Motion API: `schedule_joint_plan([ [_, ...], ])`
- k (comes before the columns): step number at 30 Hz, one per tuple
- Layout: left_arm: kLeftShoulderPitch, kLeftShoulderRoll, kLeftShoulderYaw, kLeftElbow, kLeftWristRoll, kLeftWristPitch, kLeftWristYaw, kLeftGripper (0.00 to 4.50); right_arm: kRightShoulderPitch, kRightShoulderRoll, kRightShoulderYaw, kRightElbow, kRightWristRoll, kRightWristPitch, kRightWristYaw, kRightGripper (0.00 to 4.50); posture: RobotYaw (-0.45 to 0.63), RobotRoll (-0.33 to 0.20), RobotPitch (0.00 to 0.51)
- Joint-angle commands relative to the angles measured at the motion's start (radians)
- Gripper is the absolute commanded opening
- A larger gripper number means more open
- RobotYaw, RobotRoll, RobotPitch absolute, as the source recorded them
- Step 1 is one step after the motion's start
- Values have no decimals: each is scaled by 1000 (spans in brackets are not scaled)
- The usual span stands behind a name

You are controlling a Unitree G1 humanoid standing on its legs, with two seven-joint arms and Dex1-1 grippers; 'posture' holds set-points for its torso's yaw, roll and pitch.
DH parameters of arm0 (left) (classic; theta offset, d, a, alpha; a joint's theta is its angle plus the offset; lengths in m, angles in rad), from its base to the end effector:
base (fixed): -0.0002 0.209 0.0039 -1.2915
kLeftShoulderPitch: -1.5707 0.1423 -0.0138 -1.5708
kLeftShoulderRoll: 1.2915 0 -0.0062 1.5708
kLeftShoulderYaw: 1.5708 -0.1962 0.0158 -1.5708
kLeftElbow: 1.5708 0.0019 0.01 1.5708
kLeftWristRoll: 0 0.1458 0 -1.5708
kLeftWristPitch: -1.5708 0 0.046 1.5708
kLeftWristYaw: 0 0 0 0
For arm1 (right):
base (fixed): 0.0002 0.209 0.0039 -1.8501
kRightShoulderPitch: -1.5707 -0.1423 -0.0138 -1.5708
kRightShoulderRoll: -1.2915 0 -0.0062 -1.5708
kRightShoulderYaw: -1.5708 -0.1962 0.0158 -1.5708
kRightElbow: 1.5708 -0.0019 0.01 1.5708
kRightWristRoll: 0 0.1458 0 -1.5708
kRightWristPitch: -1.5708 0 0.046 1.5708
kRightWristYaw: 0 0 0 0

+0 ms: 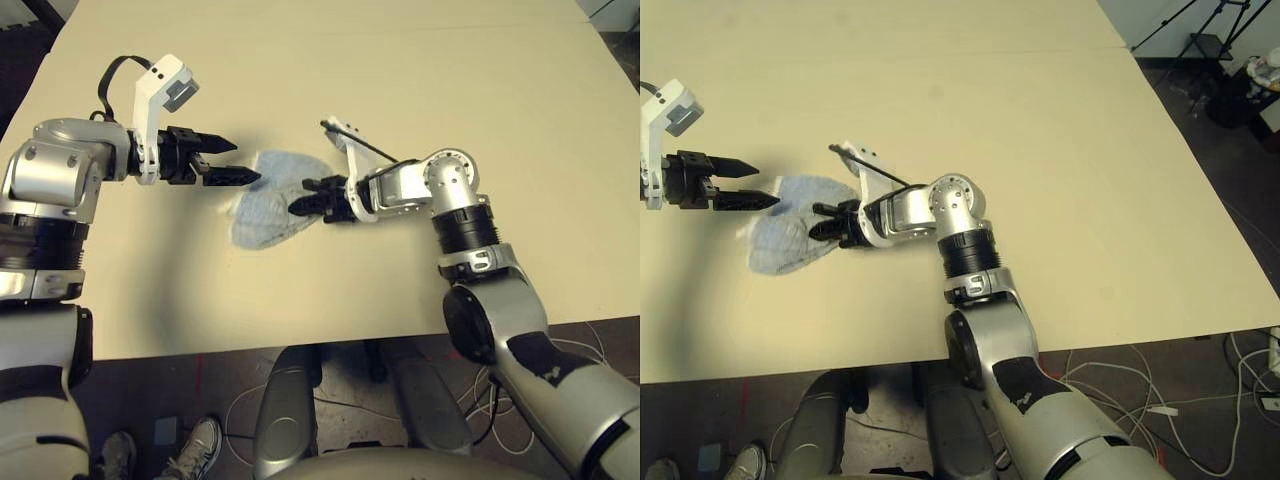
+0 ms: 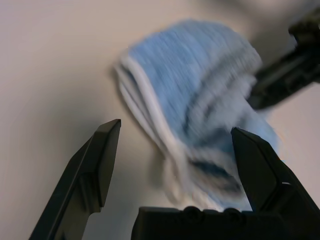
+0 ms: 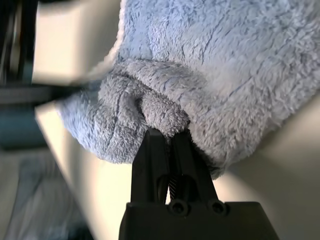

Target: Wipe the water off the table with a rag.

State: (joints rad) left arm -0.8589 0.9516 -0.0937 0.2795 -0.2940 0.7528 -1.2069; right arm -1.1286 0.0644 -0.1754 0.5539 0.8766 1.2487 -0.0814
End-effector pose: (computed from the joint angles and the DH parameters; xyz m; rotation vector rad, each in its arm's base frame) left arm 0.3058 0.3015 0.2659 0.3476 0.4185 -0.8397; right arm 0.3401 -0.0362 0.2100 0.4928 0.7658 0.8394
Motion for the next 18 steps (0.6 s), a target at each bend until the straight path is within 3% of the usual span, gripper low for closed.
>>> schedule_joint_plan([
  [1,16,-4,1,-7,5,3,-1,4500,-17,-5,-39,48,-99,-147,-32,24,-17,0,345],
  [6,8,-12,7,6,12,-7,10,4500,-29,-1,-48,52,-122,-114,1,24,-19,0,343],
  [9,2,-14,6,18,16,-13,13,4500,-19,15,-30,-5,-49,156,72,24,-20,0,340],
  [12,-2,-13,4,24,19,-16,9,4500,22,-13,91,-26,193,358,164,24,-18,0,336],
  [15,-12,-6,2,30,23,-16,-1,4500,79,-102,281,-83,400,366,185,24,-20,0,333],
  [18,-25,0,-3,44,33,-23,-15,4500,92,-160,366,-96,533,366,163,24,-22,0,331],
])
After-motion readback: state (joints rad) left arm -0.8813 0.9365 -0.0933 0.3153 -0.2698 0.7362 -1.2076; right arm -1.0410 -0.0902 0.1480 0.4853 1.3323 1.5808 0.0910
